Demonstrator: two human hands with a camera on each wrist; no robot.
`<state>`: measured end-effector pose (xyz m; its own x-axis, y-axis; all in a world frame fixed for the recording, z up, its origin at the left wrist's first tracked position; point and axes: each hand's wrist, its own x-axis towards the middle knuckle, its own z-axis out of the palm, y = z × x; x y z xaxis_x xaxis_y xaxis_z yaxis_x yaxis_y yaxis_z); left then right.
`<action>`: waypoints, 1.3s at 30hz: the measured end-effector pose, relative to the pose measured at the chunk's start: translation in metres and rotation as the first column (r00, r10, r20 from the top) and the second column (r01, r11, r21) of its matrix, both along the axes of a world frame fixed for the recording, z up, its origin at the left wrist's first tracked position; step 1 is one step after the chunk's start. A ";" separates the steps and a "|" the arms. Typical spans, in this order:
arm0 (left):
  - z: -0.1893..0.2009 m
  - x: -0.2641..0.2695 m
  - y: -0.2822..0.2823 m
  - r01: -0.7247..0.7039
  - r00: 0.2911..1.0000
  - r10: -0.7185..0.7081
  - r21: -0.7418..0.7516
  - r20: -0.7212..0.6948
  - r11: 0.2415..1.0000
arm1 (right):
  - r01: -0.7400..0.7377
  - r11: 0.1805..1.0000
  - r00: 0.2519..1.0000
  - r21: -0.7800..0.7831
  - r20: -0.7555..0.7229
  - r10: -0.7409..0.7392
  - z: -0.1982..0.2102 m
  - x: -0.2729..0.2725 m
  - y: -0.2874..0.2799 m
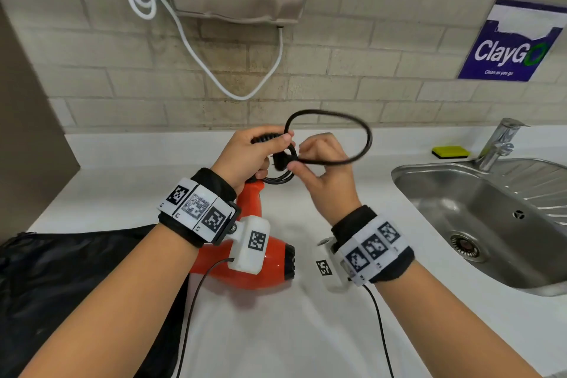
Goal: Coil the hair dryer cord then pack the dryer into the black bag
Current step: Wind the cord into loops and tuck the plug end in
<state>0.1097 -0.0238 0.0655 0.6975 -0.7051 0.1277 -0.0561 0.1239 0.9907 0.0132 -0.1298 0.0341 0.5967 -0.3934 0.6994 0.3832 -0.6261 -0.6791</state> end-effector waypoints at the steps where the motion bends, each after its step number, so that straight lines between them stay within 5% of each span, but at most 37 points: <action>1: 0.000 -0.002 0.000 0.027 1.000 -0.027 0.010 0.015 1.000 | 0.049 0.997 0.999 -0.062 0.016 -0.048 -0.003 0.002 0.000; 4: 0.000 -0.007 -0.002 0.104 0.994 -0.105 0.035 0.034 0.994 | 0.125 0.991 0.992 -0.049 0.008 -0.125 -0.009 0.010 0.002; 8: -0.001 -0.010 -0.005 0.080 0.997 -0.081 0.011 0.022 0.997 | -0.002 0.996 0.988 0.087 -0.151 0.016 -0.009 0.017 0.005; 11: 0.000 -0.005 0.000 0.033 0.999 -0.033 -0.007 -0.013 0.999 | -0.110 0.994 0.966 -0.023 -0.238 0.102 -0.019 0.010 0.000; 13: 0.001 -0.002 0.003 0.019 1.000 -0.019 0.001 -0.015 1.000 | -0.073 0.985 0.921 -0.159 -0.389 0.005 -0.029 0.004 -0.011; 15: 0.001 -0.001 0.005 0.027 0.999 -0.026 0.008 -0.023 1.000 | 0.047 0.966 0.785 -0.256 -0.588 -0.194 -0.042 0.003 -0.027; 18: 0.002 -0.001 0.006 0.041 0.998 -0.040 0.016 -0.039 0.999 | 0.222 0.958 0.510 -0.179 -0.817 -0.271 -0.059 0.000 -0.051; 21: 0.003 -0.002 0.004 0.036 0.999 -0.035 0.022 -0.042 0.999 | 0.245 0.940 0.415 -0.238 -0.850 -0.324 -0.069 -0.002 -0.060; 23: 0.003 -0.003 0.002 0.034 0.998 -0.033 0.020 -0.052 0.999 | 0.230 0.949 0.472 -0.216 -0.828 -0.303 -0.067 -0.001 -0.057; 25: 0.002 -0.004 0.000 0.034 0.998 -0.033 0.010 -0.053 0.999 | 0.239 0.965 0.650 -0.107 -0.720 -0.241 -0.059 0.002 -0.051; 27: 0.001 -0.005 -0.001 0.028 0.999 -0.028 -0.001 -0.042 1.000 | 0.243 0.970 0.858 0.009 -0.468 -0.210 -0.041 0.002 -0.041; 29: 0.001 -0.006 -0.002 0.023 0.999 -0.023 -0.003 -0.022 1.000 | 0.136 0.985 0.967 0.104 -0.232 -0.109 -0.015 -0.001 -0.024; 34: 0.001 -0.006 -0.004 0.020 1.000 -0.020 0.011 0.018 1.000 | -0.074 0.970 0.972 0.233 -0.201 0.123 0.015 -0.003 -0.004; 39: 0.003 -0.010 -0.002 0.086 0.995 -0.088 0.036 0.042 0.996 | -0.019 0.969 0.962 0.246 -0.260 0.085 0.004 0.008 -0.004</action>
<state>0.0996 -0.0262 0.0684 0.6277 -0.7673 0.1313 -0.0894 0.0965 0.9913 0.0210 -0.1335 0.0382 0.7723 -0.4925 0.4011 0.1957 -0.4163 -0.8879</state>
